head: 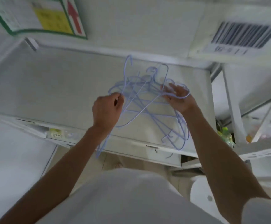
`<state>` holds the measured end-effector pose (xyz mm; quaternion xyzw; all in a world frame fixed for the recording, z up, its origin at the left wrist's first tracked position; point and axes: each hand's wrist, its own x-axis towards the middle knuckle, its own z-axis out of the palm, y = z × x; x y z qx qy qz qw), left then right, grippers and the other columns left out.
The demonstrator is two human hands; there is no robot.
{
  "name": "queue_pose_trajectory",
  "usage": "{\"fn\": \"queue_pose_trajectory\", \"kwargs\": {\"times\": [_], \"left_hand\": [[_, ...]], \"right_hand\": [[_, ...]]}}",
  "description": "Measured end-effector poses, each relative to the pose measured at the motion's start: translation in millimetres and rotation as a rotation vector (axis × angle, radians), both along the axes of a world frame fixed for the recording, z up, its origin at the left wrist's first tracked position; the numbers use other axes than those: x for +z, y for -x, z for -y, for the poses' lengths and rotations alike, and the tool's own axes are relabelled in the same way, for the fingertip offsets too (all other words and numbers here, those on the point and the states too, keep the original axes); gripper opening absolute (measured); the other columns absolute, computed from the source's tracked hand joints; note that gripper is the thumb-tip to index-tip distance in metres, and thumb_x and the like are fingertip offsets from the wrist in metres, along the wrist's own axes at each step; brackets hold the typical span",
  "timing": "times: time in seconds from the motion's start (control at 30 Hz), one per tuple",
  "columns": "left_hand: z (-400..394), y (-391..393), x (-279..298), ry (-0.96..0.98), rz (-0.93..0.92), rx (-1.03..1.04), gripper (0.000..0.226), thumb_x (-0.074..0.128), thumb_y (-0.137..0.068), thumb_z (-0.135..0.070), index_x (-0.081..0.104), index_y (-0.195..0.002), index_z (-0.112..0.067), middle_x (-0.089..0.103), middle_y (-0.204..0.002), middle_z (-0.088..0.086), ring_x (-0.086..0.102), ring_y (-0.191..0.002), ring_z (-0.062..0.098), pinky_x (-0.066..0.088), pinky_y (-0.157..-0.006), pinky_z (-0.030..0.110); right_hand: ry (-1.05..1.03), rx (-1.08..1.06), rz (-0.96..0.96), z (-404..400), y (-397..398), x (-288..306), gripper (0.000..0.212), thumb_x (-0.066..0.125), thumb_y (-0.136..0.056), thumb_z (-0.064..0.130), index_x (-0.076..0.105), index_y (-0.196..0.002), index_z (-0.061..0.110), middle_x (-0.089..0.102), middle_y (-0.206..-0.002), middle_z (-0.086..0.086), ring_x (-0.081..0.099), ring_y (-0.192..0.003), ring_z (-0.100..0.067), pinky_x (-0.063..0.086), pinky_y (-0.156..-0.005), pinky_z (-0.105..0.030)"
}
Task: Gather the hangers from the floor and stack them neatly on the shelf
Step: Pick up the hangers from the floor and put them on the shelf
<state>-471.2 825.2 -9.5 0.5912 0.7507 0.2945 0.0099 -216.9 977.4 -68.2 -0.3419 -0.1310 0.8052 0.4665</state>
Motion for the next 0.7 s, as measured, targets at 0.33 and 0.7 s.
{"fn": "queue_pose_trajectory", "kwargs": {"times": [0.33,0.7], "left_hand": [[-61,-58,-42,0.057,-0.466,-0.434,0.018,0.066,-0.095,-0.03,0.068,-0.082,-0.019,0.069,-0.068,0.005,0.07,-0.052,0.03,0.049,-0.045,0.031],[-52,-69,-93,0.216,-0.478,-0.474,0.032,0.067,-0.088,-0.036,0.061,-0.115,-0.019,0.063,-0.112,0.007,0.062,-0.099,0.029,0.053,-0.069,0.043]], "right_hand": [[0.115,-0.671,0.476,50,-19,0,0.011,0.053,-0.102,0.025,0.06,-0.11,0.022,0.06,-0.108,0.003,0.057,-0.097,-0.012,0.041,-0.094,-0.028],[-0.439,-0.19,1.543,111,17,-17,0.055,0.049,-0.103,0.009,0.038,-0.157,0.004,0.037,-0.164,-0.015,0.031,-0.153,-0.031,0.026,-0.125,-0.044]]}}
